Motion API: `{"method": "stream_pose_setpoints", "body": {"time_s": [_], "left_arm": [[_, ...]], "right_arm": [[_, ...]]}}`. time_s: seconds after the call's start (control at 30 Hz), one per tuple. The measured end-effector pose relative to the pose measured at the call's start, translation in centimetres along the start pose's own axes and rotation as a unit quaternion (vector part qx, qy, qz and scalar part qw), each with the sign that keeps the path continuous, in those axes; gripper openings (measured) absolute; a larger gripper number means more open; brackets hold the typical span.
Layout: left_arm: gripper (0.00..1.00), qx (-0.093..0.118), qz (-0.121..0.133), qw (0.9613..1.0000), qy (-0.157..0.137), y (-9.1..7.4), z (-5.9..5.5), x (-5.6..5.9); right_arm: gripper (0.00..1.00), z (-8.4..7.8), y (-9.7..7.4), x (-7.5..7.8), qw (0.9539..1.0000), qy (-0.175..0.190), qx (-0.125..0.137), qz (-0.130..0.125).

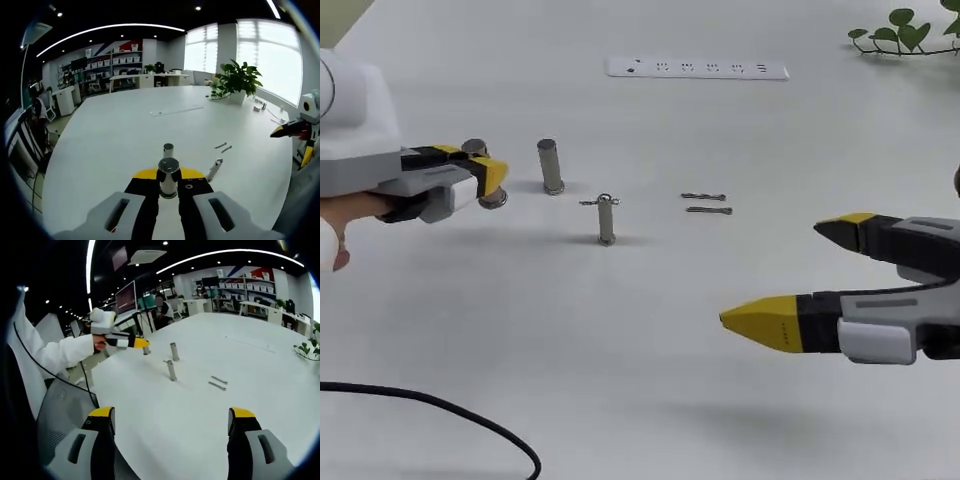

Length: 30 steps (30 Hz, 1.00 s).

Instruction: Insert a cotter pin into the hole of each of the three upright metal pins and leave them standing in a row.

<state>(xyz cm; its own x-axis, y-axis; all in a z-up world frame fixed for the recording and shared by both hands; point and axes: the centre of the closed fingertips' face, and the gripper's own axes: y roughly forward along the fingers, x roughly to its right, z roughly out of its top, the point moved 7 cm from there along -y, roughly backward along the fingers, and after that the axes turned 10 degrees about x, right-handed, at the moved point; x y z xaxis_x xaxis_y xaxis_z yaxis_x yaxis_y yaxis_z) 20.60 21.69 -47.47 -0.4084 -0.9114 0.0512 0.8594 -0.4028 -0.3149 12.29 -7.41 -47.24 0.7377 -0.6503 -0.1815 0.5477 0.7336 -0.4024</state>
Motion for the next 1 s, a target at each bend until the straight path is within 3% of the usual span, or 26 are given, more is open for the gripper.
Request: {"method": "stream_pose_setpoints", "body": {"time_s": [0.23, 0.3, 0.43, 0.57, 0.67, 1.0], "left_arm": [[0.10, 0.001, 0.005, 1.0000, -0.004, -1.6, 0.5, 2.0], [0.10, -0.002, 0.009, 0.9999, -0.007, -1.0, 0.4, 1.9], [0.10, 0.012, 0.016, 0.9997, -0.017, -1.6, 0.4, 2.6], [0.10, 0.004, 0.017, 0.9998, 0.006, -1.5, 0.4, 3.5], [0.10, 0.007, 0.016, 0.9998, 0.005, -1.6, 0.4, 4.2], [0.10, -0.006, -0.008, 0.9999, -0.004, -1.0, -1.1, 6.9]], "right_arm": [[0.94, -0.1, -0.1, 0.3, 0.9999, 0.010, 0.010, -0.004], [0.93, -0.1, -0.2, 0.4, 0.9999, 0.009, 0.013, -0.006], [0.93, -0.2, -0.4, 0.5, 0.9998, 0.010, 0.015, -0.006], [0.93, -0.3, -0.6, 0.6, 0.9998, 0.011, 0.016, -0.006], [0.92, -0.3, -0.6, 0.5, 0.9998, 0.011, 0.016, -0.007], [0.92, -0.4, -0.7, 0.6, 0.9997, 0.012, 0.017, -0.008]]}}
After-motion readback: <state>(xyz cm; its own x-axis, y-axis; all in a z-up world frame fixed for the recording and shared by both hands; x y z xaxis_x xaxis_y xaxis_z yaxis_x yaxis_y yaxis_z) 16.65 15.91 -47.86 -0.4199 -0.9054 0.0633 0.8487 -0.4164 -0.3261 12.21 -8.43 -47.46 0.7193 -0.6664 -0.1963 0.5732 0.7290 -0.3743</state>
